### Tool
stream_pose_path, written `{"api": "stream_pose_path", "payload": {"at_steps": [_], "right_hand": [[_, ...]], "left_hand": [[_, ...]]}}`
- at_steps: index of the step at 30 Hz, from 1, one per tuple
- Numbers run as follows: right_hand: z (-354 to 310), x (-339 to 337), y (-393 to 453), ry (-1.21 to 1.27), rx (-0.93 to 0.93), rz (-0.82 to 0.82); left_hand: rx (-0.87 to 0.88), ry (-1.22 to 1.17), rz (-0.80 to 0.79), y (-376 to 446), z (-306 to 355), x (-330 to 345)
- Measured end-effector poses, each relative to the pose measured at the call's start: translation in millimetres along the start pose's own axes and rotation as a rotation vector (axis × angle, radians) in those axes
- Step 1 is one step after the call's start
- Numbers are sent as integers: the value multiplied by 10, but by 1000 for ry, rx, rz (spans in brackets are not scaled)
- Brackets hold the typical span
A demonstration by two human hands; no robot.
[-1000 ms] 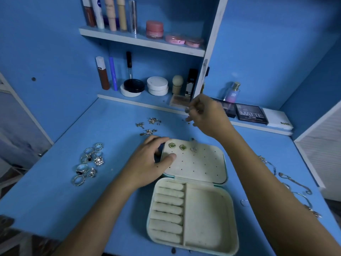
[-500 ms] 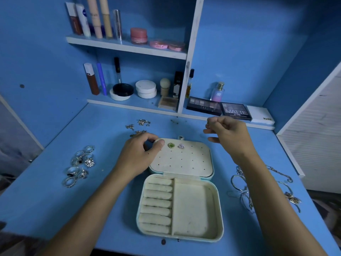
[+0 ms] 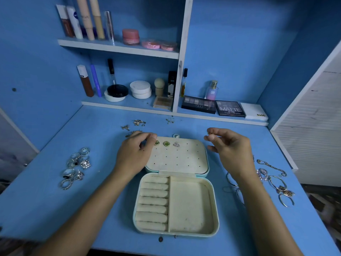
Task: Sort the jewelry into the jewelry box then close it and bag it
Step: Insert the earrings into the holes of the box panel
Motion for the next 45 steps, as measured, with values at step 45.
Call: {"api": "stream_pose_path", "payload": {"at_steps": [45], "right_hand": [[35,278,-322,-322,-398,107]], "left_hand": [[231,-337,126,-155,129,-128]]}}
Point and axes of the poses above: each hand's wrist, its own y-axis towards the middle knuckle, its own x-axis out of the palm, z = x × y, the point moved 1 cm from there along y, towards the middle knuckle, and after that the axes turned 5 degrees about x, right-handed, at the moved point
